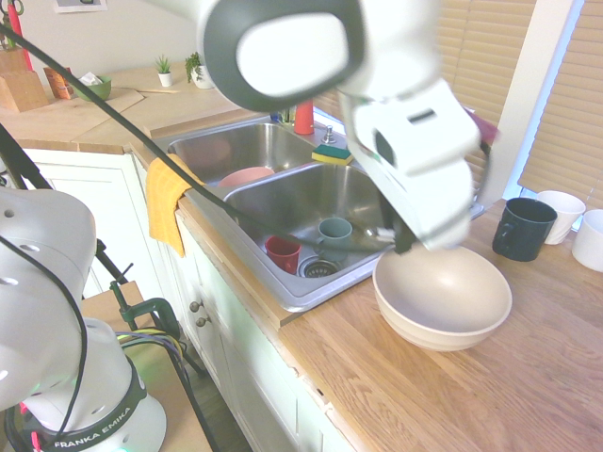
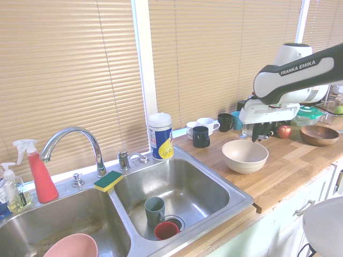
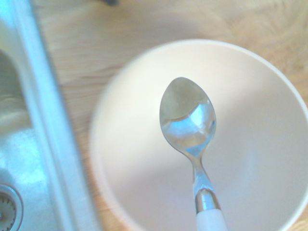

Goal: Put the spoon into the sink

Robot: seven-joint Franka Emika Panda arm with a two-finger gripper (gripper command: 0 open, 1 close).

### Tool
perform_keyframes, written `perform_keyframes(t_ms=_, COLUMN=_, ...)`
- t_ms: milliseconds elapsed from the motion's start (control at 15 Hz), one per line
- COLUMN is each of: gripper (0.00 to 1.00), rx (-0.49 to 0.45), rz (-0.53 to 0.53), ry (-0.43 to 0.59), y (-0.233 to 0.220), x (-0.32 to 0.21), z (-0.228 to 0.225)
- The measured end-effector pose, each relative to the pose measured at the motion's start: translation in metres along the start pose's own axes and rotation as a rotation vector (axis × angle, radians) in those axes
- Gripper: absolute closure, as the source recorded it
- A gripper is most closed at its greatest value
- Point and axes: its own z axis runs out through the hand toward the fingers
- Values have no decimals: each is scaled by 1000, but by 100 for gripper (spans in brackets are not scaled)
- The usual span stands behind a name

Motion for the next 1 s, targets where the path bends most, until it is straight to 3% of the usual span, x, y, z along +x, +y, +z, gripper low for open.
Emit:
perform_keyframes(t_ms=267, gripper=100, rx=-6, rz=-192, ry=92, y=-47, x=-78, z=-37)
perform_keyframes(t_ms=467, gripper=100, rx=-20, rz=-354, ry=124, y=-76, x=-131, z=-37)
perform_keyframes(t_ms=1000, gripper=100, rx=-101, rz=-533, ry=33, y=-147, x=-151, z=69)
